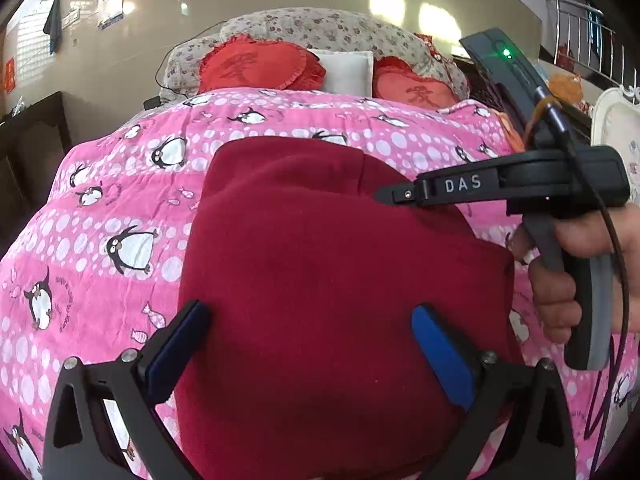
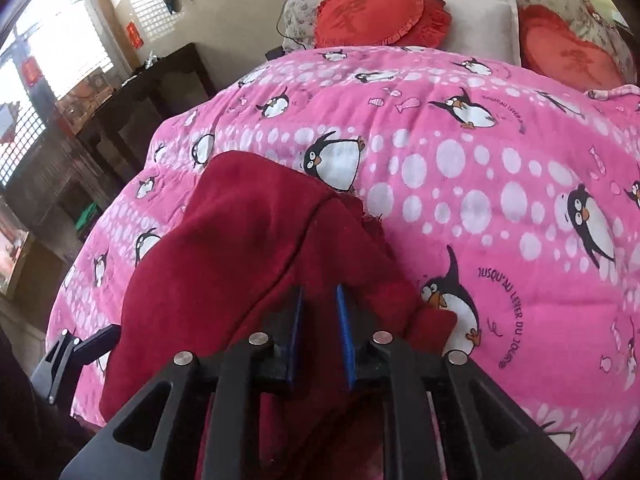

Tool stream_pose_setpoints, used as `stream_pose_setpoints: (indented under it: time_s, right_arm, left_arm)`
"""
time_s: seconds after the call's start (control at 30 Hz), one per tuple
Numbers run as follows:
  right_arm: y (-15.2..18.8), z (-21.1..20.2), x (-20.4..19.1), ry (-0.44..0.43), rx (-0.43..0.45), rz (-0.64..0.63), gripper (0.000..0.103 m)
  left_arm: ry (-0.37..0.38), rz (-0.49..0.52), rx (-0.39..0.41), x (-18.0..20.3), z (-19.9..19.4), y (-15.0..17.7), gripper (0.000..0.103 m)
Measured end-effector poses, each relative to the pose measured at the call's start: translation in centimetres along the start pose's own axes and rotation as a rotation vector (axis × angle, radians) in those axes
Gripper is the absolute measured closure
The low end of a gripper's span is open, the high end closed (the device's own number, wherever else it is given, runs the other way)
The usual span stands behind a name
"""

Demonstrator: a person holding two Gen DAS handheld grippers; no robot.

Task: Fold small clothes

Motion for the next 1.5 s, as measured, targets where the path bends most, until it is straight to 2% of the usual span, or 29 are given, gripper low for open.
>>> stream_pose_setpoints:
  time_s: [0.3, 0.37, 0.47, 0.63, 0.67, 0.83, 1.03, 1.2, 1.5]
  right_arm:
    - [-0.3, -0.2, -1.2, 0.045, 0.038, -0.044, 0.103]
    - [-0.4, -1.7, -1.0, 0.053, 0.044, -0.009, 0.103]
    - [0.8, -6.0, -0.5, 0.097, 0.098, 0.088, 0.103]
    - [6.4, -13.3, -2.1, 0.091, 0.154, 0.088, 0.103]
    - [7.6, -14.3, -2.5, 0.098, 0.159, 0.085, 0.099]
    - [13.6, -17.8, -5.6, 0.150, 0.165, 0.037, 0.096]
    - [16.5, -20.2, -8.1, 0.143, 0.177, 0.026, 0.096]
    - [17.2, -21.7, -7.7, 0.138, 0.211, 0.067, 0.096]
    - [17.8, -21.0, -7.4, 0.149, 0.182, 0.074, 0.096]
  left_arm:
    - [-0.014, 0.013, 0.005, 0.1, 0.3, 0.0, 0.000]
    - [-0.007, 0.006, -0.005, 0.0, 0.3, -0.1, 0.000]
    - [-0.021, -0.002, -0.054, -0.1, -0.7, -0.4, 0.000]
    - [-0.084, -0.044, -0.107, 0.6, -4.6, 0.6, 0.000]
    - [-0.092, -0.055, -0.122, 0.8, -5.5, 1.1, 0.000]
    - [-0.089, -0.062, -0.143, 2.4, -9.2, 2.9, 0.000]
    - [-0.096, -0.044, -0.138, 4.3, -12.3, 3.9, 0.000]
    - [-0.099, -0.036, -0.152, 4.6, -12.7, 4.2, 0.000]
    - [-0.110, -0.038, -0.158, 4.0, -12.6, 4.5, 0.000]
Point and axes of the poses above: each gripper's, at about its wrist camera, not at the fingertips, and z roughly the way its jaws point, x to its right, y to its underside, the point moved 4 cm from there along z, roughly the way its jaws point, and after that the axes turned 7 degrees about -x, right-handed, at the moved point
